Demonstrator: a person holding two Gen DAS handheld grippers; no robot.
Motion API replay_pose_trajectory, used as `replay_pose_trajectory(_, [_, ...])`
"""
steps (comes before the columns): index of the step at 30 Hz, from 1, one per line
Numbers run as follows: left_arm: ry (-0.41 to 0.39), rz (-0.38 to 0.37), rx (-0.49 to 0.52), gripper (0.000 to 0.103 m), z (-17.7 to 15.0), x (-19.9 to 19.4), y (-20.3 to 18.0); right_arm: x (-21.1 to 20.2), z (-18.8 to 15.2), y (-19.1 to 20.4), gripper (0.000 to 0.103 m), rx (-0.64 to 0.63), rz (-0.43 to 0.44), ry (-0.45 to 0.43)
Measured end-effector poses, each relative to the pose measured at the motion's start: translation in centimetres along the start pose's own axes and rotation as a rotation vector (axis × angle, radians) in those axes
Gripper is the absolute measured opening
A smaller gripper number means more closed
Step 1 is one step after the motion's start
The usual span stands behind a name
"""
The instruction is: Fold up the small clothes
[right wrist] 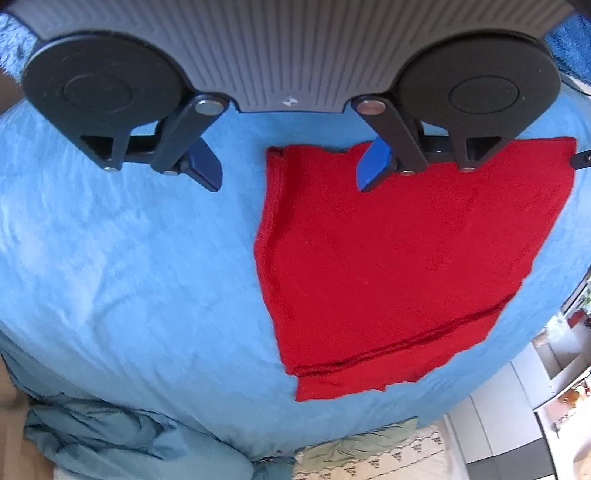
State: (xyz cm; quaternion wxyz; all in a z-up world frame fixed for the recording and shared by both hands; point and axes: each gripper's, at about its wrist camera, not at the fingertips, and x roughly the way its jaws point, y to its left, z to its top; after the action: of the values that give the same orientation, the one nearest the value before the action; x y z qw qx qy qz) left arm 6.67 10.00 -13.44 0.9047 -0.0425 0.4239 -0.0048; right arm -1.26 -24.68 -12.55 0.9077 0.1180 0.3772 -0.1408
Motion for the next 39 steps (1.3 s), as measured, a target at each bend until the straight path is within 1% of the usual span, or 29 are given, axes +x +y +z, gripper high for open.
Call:
replay_pose_trajectory(1, [0.004,-0.006,-0.008,0.064,-0.2,0.4,0.2,0.3,-0.2,-0.1,0.087,0.003,-0.002,0.001])
replay_pose_trajectory(2, [0.009,-0.010,-0.015,0.061,-0.4,0.7,0.4,0.6,-0.2,-0.2,0.086,0.006,-0.002,0.004])
replay_pose_trajectory(6, [0.001,-0.010,-0.007,0.061,-1.0,1.6,0.4,1.9,-0.6,-0.5,0.078,0.033,-0.013,0.024])
replay_pose_trajectory(9, [-0.014,-0.017,-0.003,0.061,-1.4,1.5,0.6,2.4,-0.9,-0.6,0.075,0.045,-0.018,0.026])
replay_pose_trajectory(12, [-0.019,-0.029,-0.014,0.059,-1.5,1.4,0.8,2.8,-0.9,-0.3,0.070,0.018,-0.013,0.027])
replay_pose_trajectory(14, [-0.019,-0.036,-0.019,0.055,-1.5,1.4,0.9,2.9,-0.8,0.0,0.067,-0.006,-0.007,0.025])
replay_pose_trajectory(16, [-0.020,-0.038,-0.016,0.052,-1.5,1.3,0.7,3.0,-0.7,0.4,0.054,-0.026,0.004,0.024])
replay_pose_trajectory(18, [-0.019,-0.044,-0.018,0.045,-1.6,1.2,0.7,3.2,-0.7,0.7,0.053,-0.034,0.011,0.026])
replay_pose_trajectory(20, [-0.011,-0.051,-0.021,0.033,-1.7,1.1,0.6,3.4,-0.8,0.9,0.053,-0.038,0.007,0.024])
replay_pose_trajectory(21, [-0.003,-0.058,-0.022,0.028,-1.8,1.1,0.6,3.5,-0.9,0.9,0.053,-0.037,0.008,0.023])
replay_pose_trajectory(22, [0.006,-0.068,-0.024,0.019,-1.8,1.1,0.5,3.6,-0.9,0.9,0.053,-0.033,0.011,0.020])
replay_pose_trajectory(23, [0.015,-0.076,-0.023,0.011,-1.8,1.1,0.4,3.6,-0.9,0.9,0.051,-0.031,0.014,0.018])
replay_pose_trajectory(24, [0.019,-0.075,-0.018,0.010,-1.8,1.2,0.2,3.6,-0.9,0.8,0.046,-0.030,0.018,0.016])
replay_pose_trajectory(25, [0.020,-0.072,-0.010,0.008,-1.8,1.2,0.1,3.6,-0.8,0.8,0.035,-0.028,0.026,0.015])
replay_pose_trajectory(26, [0.020,-0.068,-0.006,0.006,-1.7,1.1,0.0,3.7,-0.8,0.8,0.031,-0.028,0.031,0.012])
replay_pose_trajectory(27, [0.016,-0.067,-0.013,0.006,-1.4,0.9,0.0,3.6,-0.8,0.8,0.021,-0.029,0.027,0.007])
replay_pose_trajectory(31, [-0.037,-0.060,-0.039,0.006,0.2,-1.3,0.1,2.1,0.1,0.2,0.020,0.007,0.052,-0.034])
replay_pose_trajectory(33, [-0.081,-0.074,-0.047,0.006,1.7,-2.8,0.2,0.8,1.3,-0.1,0.020,0.025,0.086,-0.054])
replay_pose_trajectory(36, [-0.141,-0.082,-0.055,0.006,4.7,-4.4,0.1,-1.0,4.1,-0.4,0.020,0.050,0.152,-0.085])
replay_pose_trajectory(39, [-0.210,-0.099,-0.076,0.005,9.1,-5.2,-0.1,-2.5,8.3,-0.6,0.020,0.090,0.213,-0.142])
